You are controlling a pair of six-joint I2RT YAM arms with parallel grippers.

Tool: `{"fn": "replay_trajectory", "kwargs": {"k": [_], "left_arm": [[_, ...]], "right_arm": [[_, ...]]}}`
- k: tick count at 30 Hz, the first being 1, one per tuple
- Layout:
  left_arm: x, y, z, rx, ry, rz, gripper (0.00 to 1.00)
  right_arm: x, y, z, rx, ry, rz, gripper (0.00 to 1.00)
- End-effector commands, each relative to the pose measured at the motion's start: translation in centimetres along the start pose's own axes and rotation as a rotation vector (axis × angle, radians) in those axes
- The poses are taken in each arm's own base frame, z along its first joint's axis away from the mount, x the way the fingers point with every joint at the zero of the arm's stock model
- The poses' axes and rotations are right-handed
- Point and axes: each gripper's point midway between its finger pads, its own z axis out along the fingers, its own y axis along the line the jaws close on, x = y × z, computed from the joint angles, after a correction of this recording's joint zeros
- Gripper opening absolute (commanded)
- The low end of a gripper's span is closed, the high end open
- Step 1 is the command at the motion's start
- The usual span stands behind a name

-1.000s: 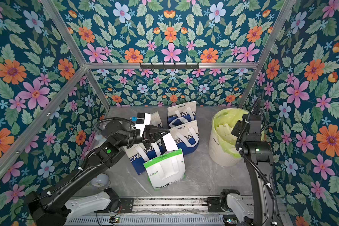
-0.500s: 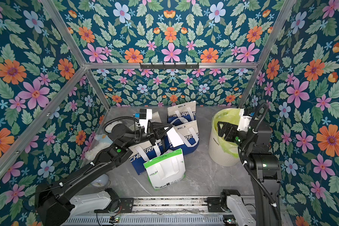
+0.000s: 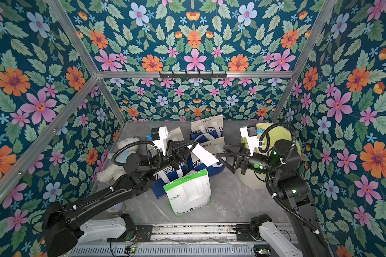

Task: Shred takeout receipts and throw away
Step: Shred the takeout receipt.

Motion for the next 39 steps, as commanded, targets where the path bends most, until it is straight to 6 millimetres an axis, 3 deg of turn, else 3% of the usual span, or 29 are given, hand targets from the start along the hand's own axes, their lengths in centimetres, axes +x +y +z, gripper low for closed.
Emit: {"fn": "replay_trajectory", "kwargs": {"k": [1, 5, 8, 13, 15, 18, 19, 21, 22, 27, 32, 39], "left_arm": [[-2.5, -1.3, -0.3, 0.030, -0.110, 0.014, 0.00], [-2.9, -1.7, -0.6, 0.037, -0.128, 0.012, 0.00], [-3.1, -1.8, -0.7, 0.032, -0.136, 0.016, 0.00], [-3.0, -1.7, -0.7, 0.023, -0.130, 0.017, 0.00], [-2.6, -1.3, -0.6, 0.005, -0.109, 0.020, 0.00], [-2.1, -0.9, -0.6, -0.015, -0.087, 0.018, 0.00], [-2.0, -0.9, -0.6, -0.020, -0.080, 0.016, 0.17], [-1.7, -0.7, -0.5, -0.035, -0.055, 0.024, 0.77], [-1.7, -0.6, -0.6, -0.053, -0.035, 0.042, 0.99], [-1.3, -0.5, -1.8, -0.143, 0.127, 0.244, 0.99], [0.5, -2.5, -2.5, -0.040, 0.444, 0.513, 0.99], [3.3, -4.4, -1.7, 0.191, 0.688, 0.525, 0.94]], "right_arm": [[0.0, 0.2, 0.9, -0.028, -0.003, -0.029, 0.83], [1.2, -0.2, 2.3, 0.007, 0.038, -0.049, 0.80], [1.9, 0.8, 3.4, -0.036, 0.075, -0.068, 0.68], [1.6, 2.0, 3.8, -0.093, 0.055, -0.074, 0.26], [1.5, 1.9, 3.8, -0.081, 0.048, -0.059, 0.00], [1.6, 2.0, 3.9, -0.088, 0.058, -0.045, 0.00], [1.7, 2.0, 3.8, -0.086, 0.062, -0.042, 0.00], [1.9, 2.0, 3.6, -0.081, 0.074, -0.039, 0.00], [2.1, 2.1, 3.4, -0.077, 0.084, -0.043, 0.00], [3.6, 2.4, 1.9, -0.031, 0.166, -0.082, 0.00], [5.4, 2.4, 0.7, -0.001, 0.271, -0.094, 0.00], [6.8, 2.4, 0.2, -0.001, 0.353, -0.079, 0.00]]}}
